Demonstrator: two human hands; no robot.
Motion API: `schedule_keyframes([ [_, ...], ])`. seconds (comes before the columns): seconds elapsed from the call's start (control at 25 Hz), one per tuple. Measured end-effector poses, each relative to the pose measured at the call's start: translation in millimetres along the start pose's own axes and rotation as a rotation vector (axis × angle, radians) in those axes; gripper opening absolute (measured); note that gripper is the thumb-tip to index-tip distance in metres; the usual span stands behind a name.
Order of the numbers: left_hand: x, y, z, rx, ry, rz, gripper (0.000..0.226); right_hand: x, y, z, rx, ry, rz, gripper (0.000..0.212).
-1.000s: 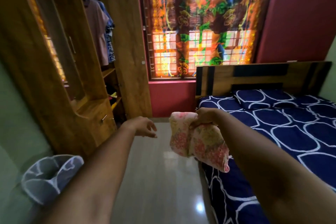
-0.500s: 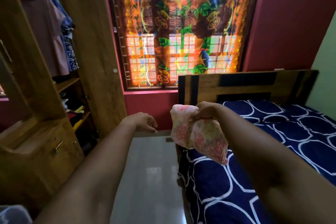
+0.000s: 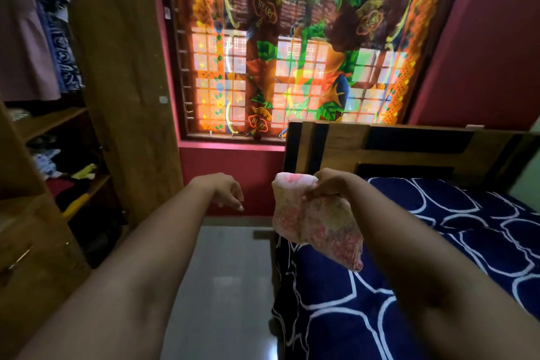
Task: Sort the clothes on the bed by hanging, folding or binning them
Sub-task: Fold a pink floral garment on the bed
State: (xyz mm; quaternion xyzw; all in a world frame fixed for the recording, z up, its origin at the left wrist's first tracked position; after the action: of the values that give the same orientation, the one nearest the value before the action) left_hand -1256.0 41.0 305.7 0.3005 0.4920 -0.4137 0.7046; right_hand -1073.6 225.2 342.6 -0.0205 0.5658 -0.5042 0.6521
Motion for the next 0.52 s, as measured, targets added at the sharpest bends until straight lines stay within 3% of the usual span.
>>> schedule_keyframes([
  [0.52,-77.9,-143.7,-228.0,-0.017,-0.042,-0.025,0.034,-67.6,-91.8,-284.0,-0.069,-0.018,0.051,0.069],
])
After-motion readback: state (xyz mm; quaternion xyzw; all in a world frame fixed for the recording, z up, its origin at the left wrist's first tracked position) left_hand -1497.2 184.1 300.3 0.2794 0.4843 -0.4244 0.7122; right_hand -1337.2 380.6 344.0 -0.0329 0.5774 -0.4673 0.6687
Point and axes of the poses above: each hand's wrist, its own z-axis away from the middle knuckle, its own x-axis out of the palm, y = z × x, the point moved 5 cm from there along -z, towards the middle knuckle, and after that the axes turned 15 degrees about -z, right-handed, at the moved point
